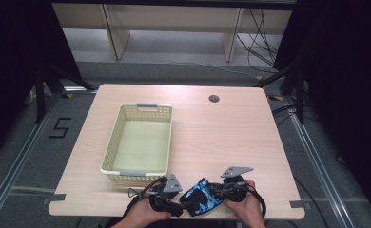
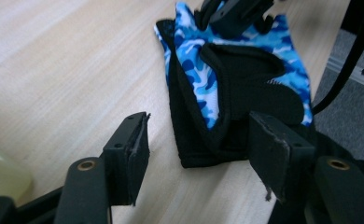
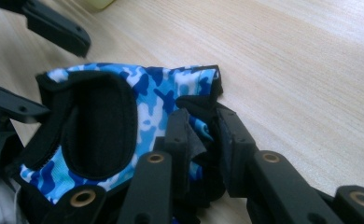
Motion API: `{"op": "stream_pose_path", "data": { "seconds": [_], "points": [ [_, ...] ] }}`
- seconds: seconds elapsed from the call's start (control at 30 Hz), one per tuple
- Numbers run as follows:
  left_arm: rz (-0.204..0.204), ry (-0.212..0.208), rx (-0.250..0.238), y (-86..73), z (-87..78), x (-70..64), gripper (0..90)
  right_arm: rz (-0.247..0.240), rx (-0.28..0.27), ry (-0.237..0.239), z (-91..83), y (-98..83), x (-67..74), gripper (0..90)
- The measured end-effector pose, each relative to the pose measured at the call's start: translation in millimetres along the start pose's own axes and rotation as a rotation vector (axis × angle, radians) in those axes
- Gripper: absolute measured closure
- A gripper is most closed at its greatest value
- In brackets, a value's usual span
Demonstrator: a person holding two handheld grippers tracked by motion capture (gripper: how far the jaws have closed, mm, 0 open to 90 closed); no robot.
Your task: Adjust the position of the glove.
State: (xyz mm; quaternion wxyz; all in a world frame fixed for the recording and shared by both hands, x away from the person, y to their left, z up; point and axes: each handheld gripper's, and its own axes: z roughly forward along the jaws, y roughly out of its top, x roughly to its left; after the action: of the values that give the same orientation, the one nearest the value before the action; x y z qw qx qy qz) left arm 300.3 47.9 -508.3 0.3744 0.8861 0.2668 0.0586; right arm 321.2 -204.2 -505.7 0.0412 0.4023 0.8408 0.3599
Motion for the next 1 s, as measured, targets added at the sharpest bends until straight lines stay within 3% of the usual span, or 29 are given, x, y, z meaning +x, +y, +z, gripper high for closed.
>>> {"op": "stream_pose_path", "data": {
  "seconds": [0.03,0.1,0.13,0.27,0.33,0.37,0.4,0.43,0.5,0.57,0.63,0.67,0.7,0.73,0.8,0.9,1.0],
  "points": [
    [-0.029,-0.017,-0.007,-0.6,1.6,-0.4,40.5,0.002,0.0,0.0,0.0,-0.1,0.1,76.1],
    [-0.026,-0.024,-0.002,-0.3,2.0,1.4,45.4,0.007,-0.004,0.001,0.4,-0.3,0.5,76.1],
    [-0.055,-0.064,-0.037,-2.5,4.8,0.5,49.3,0.006,-0.001,0.001,0.3,-0.1,0.7,76.1],
    [-0.027,-0.053,-0.035,-4.2,3.9,-2.3,57.2,0.008,-0.011,0.001,0.6,-0.9,0.2,76.0],
    [-0.063,-0.075,-0.062,-5.4,5.1,-2.8,60.8,0.007,0.002,0.008,0.0,-0.3,-0.1,76.0],
    [-0.052,-0.072,-0.054,-5.7,4.8,-1.2,62.5,0.002,0.017,-0.003,-1.1,0.2,0.1,76.0],
    [-0.064,-0.08,-0.065,-6.0,4.7,-2.2,64.0,0.006,0.004,-0.002,-0.1,-0.3,0.4,76.0],
    [-0.041,-0.071,-0.066,-6.6,4.5,-1.3,65.0,0.018,-0.042,0.007,3.2,-1.7,1.2,76.0],
    [-0.076,-0.07,-0.082,-8.7,4.8,-1.5,66.9,0.017,-0.037,0.008,3.0,-1.4,1.1,76.1],
    [-0.068,-0.066,-0.103,-8.4,3.7,-3.4,69.6,0.008,-0.02,0.001,1.3,-1.3,0.5,76.4],
    [-0.027,-0.047,-0.098,-7.4,2.1,-2.3,73.8,0.006,-0.006,0.007,-0.9,-1.3,-0.2,77.2],
    [-0.027,-0.047,-0.098,-7.4,2.1,-2.3,74.5,0.006,-0.006,0.007,-0.9,-1.3,-0.2,77.2],
    [-0.068,-0.062,-0.115,-7.6,3.2,-3.5,74.9,0.023,-0.011,0.013,-2.9,-2.3,-0.4,79.6],
    [-0.052,-0.06,-0.106,-7.8,3.0,-1.2,75.3,0.028,-0.05,0.016,-2.0,-3.7,-0.9,81.0],
    [-0.044,-0.067,-0.117,-7.8,3.2,-0.3,75.7,0.02,-0.034,0.022,-5.9,-3.8,-1.7,82.0],
    [-0.048,-0.058,-0.121,-7.3,1.0,-2.9,78.1,0.016,-0.058,0.025,-12.0,-5.2,2.7,83.7],
    [-0.017,-0.052,-0.108,-7.7,-0.8,-1.3,78.7,0.01,-0.064,0.016,-15.0,-5.1,4.9,84.2]
  ]
}}
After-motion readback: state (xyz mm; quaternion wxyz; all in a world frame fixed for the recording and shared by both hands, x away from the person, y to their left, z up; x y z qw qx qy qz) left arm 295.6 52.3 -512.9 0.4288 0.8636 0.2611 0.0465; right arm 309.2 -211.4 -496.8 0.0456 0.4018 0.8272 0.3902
